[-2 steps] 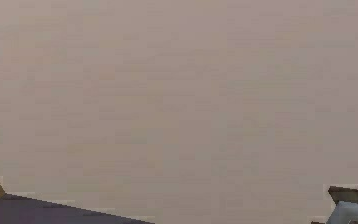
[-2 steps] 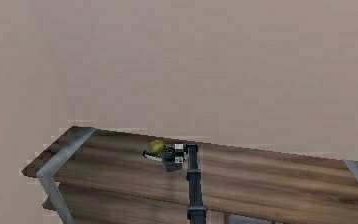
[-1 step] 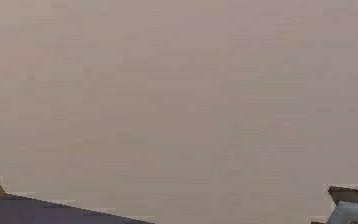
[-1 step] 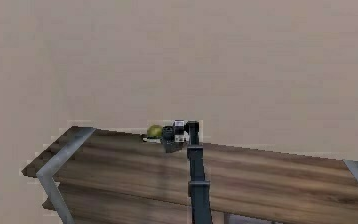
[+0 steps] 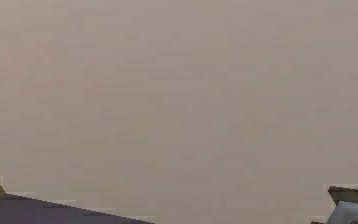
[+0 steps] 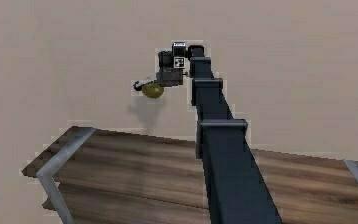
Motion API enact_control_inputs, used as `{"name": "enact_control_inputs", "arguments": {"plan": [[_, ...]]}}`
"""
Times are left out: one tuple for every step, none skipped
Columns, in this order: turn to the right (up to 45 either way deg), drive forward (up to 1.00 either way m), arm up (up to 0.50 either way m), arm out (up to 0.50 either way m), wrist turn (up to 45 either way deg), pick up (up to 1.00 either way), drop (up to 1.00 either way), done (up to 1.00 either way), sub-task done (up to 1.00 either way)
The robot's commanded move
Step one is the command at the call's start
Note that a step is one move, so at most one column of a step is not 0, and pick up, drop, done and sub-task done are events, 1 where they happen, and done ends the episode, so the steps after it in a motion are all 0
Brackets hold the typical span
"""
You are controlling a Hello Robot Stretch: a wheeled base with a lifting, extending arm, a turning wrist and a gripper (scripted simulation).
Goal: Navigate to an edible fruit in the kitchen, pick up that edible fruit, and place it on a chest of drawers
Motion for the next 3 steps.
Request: {"name": "enact_control_inputs", "arguments": {"plan": [[0.0, 0.0, 0.0, 0.0, -45.0, 0.0, 0.0, 0.0, 0.0], [0.0, 0.0, 0.0, 0.0, -45.0, 0.0, 0.0, 0.0, 0.0], [0.0, 0.0, 0.0, 0.0, -15.0, 0.0, 0.0, 0.0, 0.0]]}}
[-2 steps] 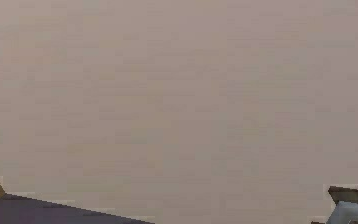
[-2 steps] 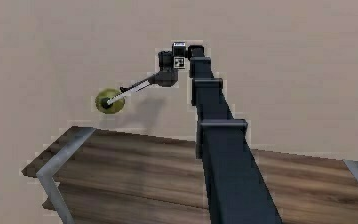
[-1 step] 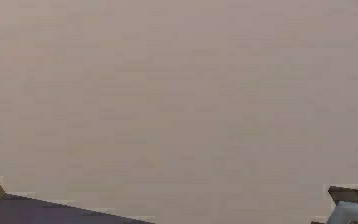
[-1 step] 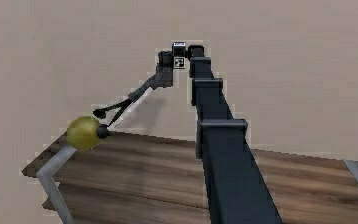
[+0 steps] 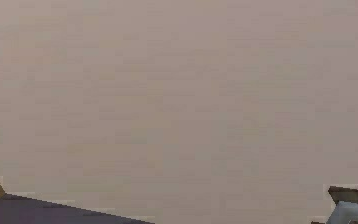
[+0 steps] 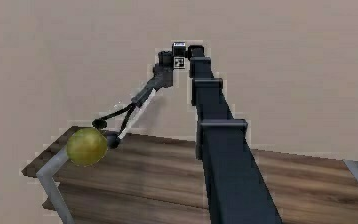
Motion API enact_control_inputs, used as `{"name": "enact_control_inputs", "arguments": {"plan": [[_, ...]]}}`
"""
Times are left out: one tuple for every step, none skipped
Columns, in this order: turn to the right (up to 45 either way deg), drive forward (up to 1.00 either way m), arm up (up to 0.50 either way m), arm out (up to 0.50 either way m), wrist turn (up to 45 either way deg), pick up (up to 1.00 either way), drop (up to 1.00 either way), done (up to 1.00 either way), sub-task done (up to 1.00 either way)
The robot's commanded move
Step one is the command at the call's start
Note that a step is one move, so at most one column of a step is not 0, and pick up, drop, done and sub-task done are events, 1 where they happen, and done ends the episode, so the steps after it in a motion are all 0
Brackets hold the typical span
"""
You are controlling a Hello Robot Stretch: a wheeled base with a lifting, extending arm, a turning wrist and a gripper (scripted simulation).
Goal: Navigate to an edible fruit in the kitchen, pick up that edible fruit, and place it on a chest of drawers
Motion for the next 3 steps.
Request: {"name": "enact_control_inputs", "arguments": {"plan": [[0.0, 0.0, 0.0, -0.44, 0.0, 0.0, 0.0, 0.0, 0.0], [-45.0, 0.0, 0.0, 0.0, 0.0, 0.0, 0.0, 0.0, 0.0], [-30.0, 0.0, 0.0, 0.0, 0.0, 0.0, 0.0, 0.0, 0.0]]}}
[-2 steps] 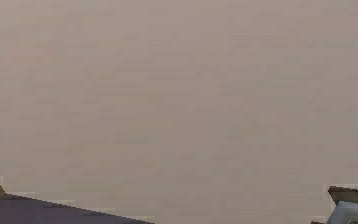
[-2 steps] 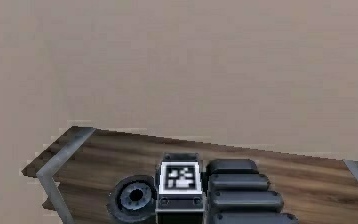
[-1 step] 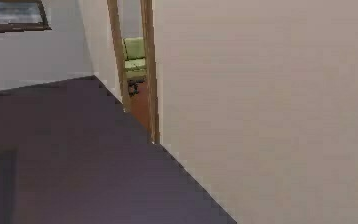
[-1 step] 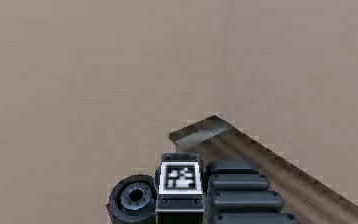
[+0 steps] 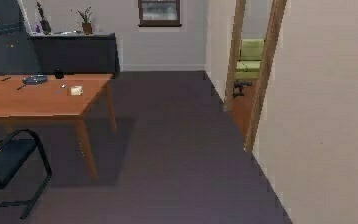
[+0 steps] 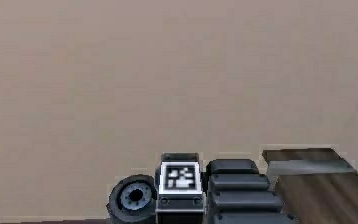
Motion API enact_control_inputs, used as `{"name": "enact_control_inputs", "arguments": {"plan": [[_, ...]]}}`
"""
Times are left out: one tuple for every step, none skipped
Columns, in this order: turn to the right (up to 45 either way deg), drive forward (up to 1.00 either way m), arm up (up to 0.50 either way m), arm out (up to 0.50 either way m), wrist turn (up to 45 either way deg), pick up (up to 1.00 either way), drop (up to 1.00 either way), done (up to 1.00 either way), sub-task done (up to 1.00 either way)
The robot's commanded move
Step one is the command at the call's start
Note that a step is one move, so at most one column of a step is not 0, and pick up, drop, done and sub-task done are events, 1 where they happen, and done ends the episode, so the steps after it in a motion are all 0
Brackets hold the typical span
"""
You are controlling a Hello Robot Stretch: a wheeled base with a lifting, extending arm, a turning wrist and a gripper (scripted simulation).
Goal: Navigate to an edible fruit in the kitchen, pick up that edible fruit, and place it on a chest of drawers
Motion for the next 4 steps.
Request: {"name": "enact_control_inputs", "arguments": {"plan": [[0.0, 1.0, 0.0, 0.0, 0.0, 0.0, 0.0, 0.0, 0.0], [0.0, 1.0, 0.0, 0.0, 0.0, 0.0, 0.0, 0.0, 0.0], [9.0, 0.0, 0.0, 0.0, 0.0, 0.0, 0.0, 0.0, 0.0], [0.0, 0.25, 0.0, 0.0, 0.0, 0.0, 0.0, 0.0, 0.0]]}}
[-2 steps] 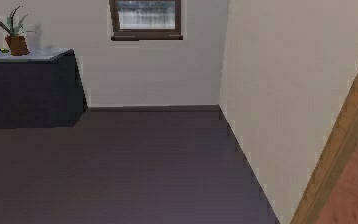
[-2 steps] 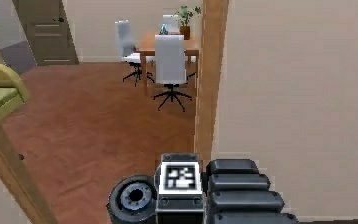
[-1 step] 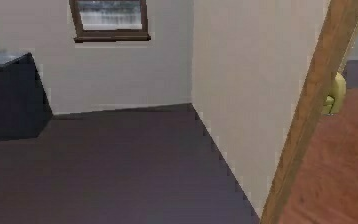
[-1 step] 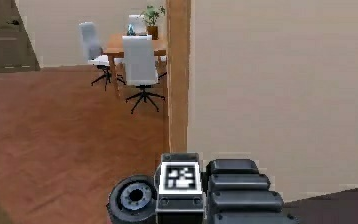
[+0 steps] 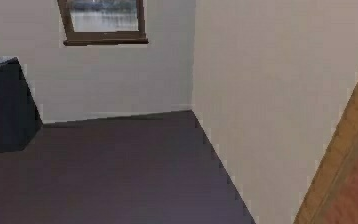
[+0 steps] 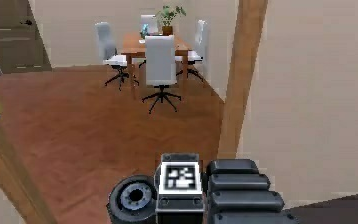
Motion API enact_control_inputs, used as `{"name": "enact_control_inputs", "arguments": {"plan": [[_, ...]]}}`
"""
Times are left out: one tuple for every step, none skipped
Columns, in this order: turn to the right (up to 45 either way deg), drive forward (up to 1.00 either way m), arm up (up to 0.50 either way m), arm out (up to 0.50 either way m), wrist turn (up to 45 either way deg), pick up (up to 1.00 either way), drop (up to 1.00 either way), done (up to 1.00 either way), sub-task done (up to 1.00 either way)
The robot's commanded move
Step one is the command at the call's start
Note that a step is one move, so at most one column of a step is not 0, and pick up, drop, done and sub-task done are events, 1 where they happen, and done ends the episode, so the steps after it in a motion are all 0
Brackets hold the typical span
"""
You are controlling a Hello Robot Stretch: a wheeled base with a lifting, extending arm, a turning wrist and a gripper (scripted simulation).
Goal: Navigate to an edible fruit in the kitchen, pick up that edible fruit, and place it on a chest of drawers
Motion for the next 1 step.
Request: {"name": "enact_control_inputs", "arguments": {"plan": [[45.0, 0.0, 0.0, 0.0, 0.0, 0.0, 0.0, 0.0, 0.0]]}}
